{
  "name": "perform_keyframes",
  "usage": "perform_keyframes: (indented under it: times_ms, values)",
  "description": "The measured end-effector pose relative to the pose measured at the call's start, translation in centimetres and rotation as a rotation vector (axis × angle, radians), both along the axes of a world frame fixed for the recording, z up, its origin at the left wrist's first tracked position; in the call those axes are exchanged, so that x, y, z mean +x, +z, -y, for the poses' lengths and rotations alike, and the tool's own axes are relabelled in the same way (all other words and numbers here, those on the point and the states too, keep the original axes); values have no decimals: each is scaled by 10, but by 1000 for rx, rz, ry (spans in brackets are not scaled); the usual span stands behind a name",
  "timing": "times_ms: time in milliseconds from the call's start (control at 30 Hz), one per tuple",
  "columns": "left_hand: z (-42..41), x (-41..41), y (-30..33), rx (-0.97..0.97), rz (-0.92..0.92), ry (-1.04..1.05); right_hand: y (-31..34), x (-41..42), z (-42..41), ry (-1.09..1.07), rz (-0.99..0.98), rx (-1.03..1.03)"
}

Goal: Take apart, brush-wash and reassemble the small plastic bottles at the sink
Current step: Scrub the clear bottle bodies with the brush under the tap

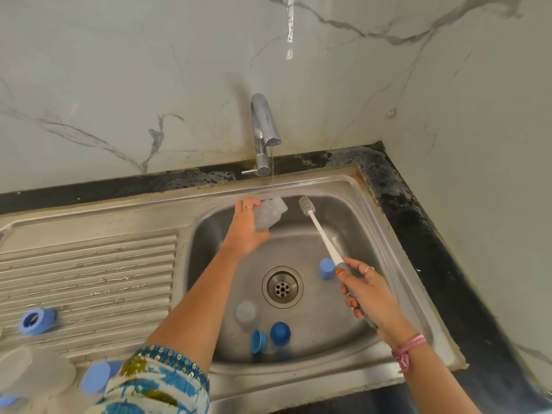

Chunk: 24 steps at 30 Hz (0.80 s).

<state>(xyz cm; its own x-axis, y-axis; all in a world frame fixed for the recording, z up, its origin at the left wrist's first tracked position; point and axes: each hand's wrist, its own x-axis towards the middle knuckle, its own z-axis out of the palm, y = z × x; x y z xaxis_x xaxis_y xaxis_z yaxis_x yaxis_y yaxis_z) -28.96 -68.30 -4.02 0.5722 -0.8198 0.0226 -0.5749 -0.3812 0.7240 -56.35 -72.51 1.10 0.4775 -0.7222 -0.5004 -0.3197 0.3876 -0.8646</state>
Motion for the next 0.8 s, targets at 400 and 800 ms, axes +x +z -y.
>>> perform_keyframes:
  times_ms: [400, 800]
  values:
    - [-2, -5, 19, -124, -121, 141, 0, -7, -2, 7, 1, -7]
    - [-12, -11, 17, -449, -1150, 236, -5, -17, 1, 13, -29, 0]
